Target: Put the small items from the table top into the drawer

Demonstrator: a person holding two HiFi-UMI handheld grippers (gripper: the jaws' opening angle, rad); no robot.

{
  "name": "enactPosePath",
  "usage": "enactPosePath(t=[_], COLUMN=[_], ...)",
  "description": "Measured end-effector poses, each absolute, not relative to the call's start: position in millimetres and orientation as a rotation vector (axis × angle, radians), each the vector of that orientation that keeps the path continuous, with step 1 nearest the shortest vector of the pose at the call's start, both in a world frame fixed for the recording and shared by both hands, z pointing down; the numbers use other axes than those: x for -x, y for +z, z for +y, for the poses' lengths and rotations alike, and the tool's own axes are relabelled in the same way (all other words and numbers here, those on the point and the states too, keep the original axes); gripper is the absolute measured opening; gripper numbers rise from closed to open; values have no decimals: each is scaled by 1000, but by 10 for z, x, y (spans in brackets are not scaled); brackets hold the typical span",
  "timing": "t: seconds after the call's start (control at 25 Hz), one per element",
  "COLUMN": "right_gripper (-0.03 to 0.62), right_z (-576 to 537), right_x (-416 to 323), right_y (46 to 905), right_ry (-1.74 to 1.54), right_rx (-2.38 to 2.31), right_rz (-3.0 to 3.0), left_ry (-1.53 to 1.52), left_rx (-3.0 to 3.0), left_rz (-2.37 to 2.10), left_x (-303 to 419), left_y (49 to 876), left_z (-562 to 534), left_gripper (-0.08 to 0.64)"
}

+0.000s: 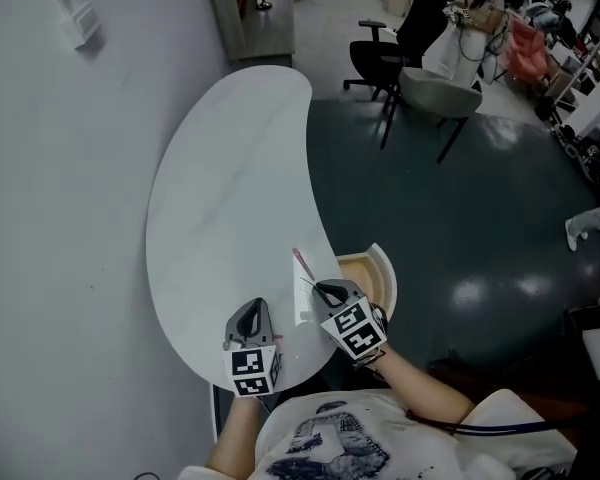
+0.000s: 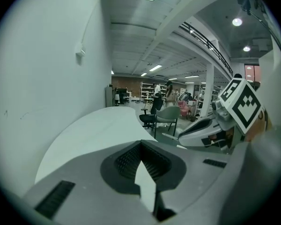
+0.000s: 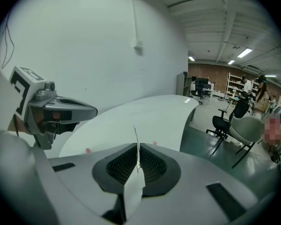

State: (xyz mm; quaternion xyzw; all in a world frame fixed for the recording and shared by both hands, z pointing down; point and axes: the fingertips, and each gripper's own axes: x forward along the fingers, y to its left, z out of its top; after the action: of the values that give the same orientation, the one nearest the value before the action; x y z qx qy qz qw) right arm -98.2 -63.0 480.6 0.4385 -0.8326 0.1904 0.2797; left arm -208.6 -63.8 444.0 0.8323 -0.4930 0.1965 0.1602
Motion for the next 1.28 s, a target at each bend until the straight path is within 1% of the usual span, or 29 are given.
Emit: enactPosePath(t=[0.4, 0.84, 1.04, 1.28], right_gripper=[35, 35, 35, 35], right_z=[-130, 365, 523, 528], right_x=[-136, -1008, -1248, -1326], right_y=[4807, 4760, 4804, 4816], right_ry=[553, 571, 627, 693], right_rx=[-1291, -1355, -1418, -1490], right_rz=[-2235, -2236, -2220, -2187], left_ry=[587, 591, 611, 661], left_rx=[-2426, -2452, -2488, -2547], left_rz=[-1393, -1399, -1370, -1296], left_x=[1086, 275, 69, -56], left_y=[4353, 4352, 4342, 4265], left_z=[-227, 244, 342, 250], left_gripper=[34, 34, 34, 34])
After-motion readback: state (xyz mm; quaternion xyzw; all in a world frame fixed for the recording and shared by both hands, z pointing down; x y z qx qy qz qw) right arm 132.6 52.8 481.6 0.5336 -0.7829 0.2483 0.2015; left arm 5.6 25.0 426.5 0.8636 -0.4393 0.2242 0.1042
